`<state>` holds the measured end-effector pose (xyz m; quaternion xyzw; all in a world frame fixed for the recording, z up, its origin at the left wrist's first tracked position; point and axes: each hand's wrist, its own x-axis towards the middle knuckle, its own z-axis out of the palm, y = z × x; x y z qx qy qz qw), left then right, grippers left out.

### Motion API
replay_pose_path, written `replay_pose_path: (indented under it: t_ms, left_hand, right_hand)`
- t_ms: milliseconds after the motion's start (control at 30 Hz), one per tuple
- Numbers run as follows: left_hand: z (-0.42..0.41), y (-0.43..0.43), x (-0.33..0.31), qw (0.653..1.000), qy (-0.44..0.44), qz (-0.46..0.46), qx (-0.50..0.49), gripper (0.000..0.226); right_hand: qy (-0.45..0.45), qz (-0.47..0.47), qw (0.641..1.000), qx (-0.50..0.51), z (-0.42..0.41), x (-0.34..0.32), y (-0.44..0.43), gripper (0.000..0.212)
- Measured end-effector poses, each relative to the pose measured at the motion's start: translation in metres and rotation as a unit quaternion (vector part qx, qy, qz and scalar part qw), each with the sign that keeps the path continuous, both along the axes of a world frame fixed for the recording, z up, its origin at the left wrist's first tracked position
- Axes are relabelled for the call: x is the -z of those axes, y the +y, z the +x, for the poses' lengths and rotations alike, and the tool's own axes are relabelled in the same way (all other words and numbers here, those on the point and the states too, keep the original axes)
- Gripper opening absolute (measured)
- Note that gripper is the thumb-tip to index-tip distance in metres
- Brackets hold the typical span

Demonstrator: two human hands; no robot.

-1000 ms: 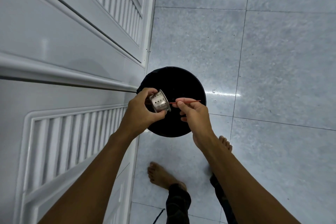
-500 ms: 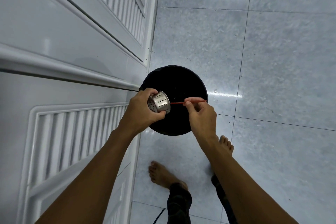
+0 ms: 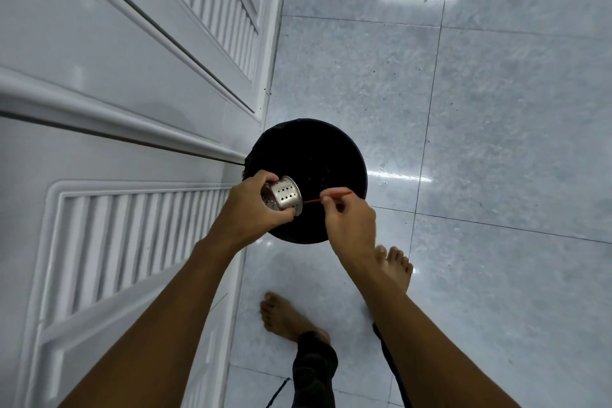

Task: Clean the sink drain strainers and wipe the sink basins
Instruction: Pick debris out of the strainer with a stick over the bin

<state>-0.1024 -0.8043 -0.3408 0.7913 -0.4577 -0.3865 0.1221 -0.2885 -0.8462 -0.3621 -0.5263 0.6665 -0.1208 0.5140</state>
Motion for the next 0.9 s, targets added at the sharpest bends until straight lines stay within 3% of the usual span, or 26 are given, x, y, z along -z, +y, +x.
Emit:
replay_pose_path:
  t_ms: [67, 233, 433, 633, 900]
  left_hand:
    - [-0.003, -0.001, -0.004, 1.000, 0.001, 0.005, -0.022, 0.065]
    - [-0.014, -0.006, -0.023, 0.997, 0.013, 0.002, -0.076, 0.071]
    - [-0.032, -0.027, -0.094, 0.977, 0.031, -0.129, -0.164, 0.090]
    - [-0.039, -0.061, -0.252, 0.903, -0.006, -0.338, -0.264, 0.079]
    - [0.013, -0.015, -0.445, 0.813, -0.086, -0.454, -0.353, 0.077]
  right_hand:
    - [0.049, -0.010, 0.998, 0.034, -0.005, -0.002, -0.004, 0.016]
    - [0.029, -0.045, 0.997, 0.047, -0.013, -0.035, -0.019, 0.016]
    - [-0.055, -0.086, 0.990, 0.102, -0.016, -0.132, -0.049, 0.013]
    - [-0.151, -0.185, 0.964, 0.116, 0.002, -0.294, -0.085, 0.011]
    - [-0.296, -0.278, 0.914, 0.026, 0.080, -0.490, -0.063, 0.011]
